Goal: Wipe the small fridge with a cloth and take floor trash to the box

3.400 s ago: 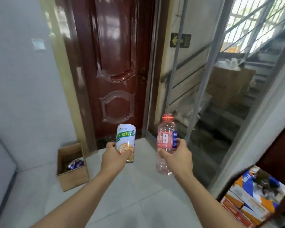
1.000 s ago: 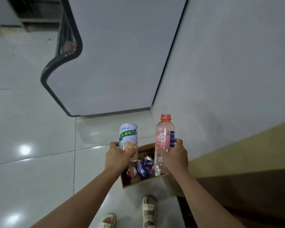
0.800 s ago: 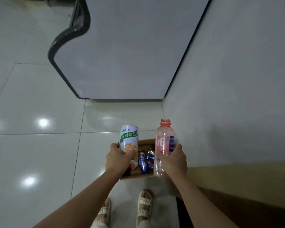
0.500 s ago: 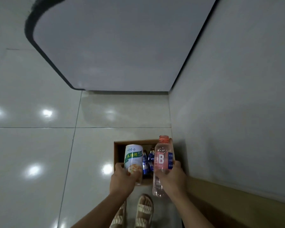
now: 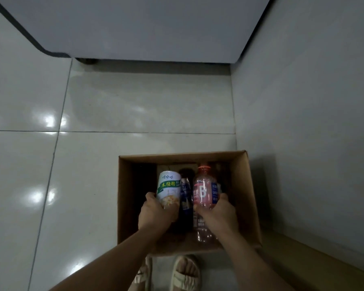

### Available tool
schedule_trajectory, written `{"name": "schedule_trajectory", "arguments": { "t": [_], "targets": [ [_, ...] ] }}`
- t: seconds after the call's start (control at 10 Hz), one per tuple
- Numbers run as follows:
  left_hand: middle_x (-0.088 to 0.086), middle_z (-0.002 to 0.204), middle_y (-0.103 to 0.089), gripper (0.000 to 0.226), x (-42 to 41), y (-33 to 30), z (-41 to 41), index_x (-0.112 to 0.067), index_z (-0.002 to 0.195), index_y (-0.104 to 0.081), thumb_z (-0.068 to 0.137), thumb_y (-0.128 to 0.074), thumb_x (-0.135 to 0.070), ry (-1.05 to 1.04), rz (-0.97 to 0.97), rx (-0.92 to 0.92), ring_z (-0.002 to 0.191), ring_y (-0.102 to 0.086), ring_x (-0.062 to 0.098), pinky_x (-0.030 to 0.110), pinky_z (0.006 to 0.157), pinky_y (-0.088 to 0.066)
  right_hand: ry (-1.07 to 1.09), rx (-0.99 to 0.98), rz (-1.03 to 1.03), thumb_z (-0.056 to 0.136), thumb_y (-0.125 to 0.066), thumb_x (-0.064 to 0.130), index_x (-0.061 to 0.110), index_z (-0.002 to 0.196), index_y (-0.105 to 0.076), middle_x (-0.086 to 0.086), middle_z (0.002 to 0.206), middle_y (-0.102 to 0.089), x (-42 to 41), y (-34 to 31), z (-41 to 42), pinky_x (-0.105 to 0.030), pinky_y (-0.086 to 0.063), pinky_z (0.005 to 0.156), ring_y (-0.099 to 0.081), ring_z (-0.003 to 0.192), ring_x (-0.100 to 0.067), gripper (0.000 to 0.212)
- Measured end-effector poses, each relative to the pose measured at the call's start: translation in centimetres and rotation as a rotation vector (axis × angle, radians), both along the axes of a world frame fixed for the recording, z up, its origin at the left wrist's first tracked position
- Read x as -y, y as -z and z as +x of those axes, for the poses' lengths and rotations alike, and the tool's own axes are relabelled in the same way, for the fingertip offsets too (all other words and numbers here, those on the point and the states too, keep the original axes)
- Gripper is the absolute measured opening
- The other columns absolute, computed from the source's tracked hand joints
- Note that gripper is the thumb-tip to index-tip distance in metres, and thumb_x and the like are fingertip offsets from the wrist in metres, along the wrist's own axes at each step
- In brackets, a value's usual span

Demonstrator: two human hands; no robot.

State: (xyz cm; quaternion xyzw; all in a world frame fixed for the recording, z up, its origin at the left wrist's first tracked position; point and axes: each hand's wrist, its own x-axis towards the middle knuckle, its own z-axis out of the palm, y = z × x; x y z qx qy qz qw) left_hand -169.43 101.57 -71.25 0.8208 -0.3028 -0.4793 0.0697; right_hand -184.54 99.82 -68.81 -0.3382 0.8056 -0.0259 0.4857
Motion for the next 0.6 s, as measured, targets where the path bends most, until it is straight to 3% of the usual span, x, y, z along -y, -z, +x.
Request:
{"name": "schedule_trajectory", "arguments": {
  "t": [0.1,0.4,0.6],
  "targets": [
    [0.012,0.115,-0.056,0.059,0.3,4.1,-0.5,-0.011,0.123,-0.037,0.079,-0.067,-0.037,0.01,0.018,0.034,0.099,-0.06,0.029,0.042,0.081,-0.054,-0.038,-0.035,0.007,0.07,-0.078,0.034,0.018,0.127,-0.044,-0.006,0.117,-0.061,0.3,4.9,0.0,-0.042,-0.051,0.089,-0.06,0.103,-0.026,0.068],
    [0.017,0.123,-0.05,0.063,0.1,11.2,-2.0,-0.007,0.128,-0.032,0.082,-0.064,-0.035,-0.027,0.059,0.09,0.106,-0.056,0.032,0.041,0.08,-0.052,-0.086,-0.096,-0.001,0.072,-0.078,0.028,0.017,0.132,-0.04,-0.006,0.126,-0.055,0.7,13.4,0.4,-0.041,-0.049,0.092,-0.056,0.113,-0.026,0.072],
    [0.012,0.118,-0.057,0.064,-0.4,11.8,-2.7,-0.015,0.133,-0.029,0.084,-0.064,-0.039,-0.036,0.057,0.011,0.098,-0.06,0.026,0.039,0.078,-0.054,-0.08,-0.029,0.042,0.076,-0.075,0.025,0.017,0.136,-0.035,-0.007,0.131,-0.052,0.3,13.9,0.1,-0.04,-0.047,0.094,-0.052,0.119,-0.026,0.073]
  ]
}}
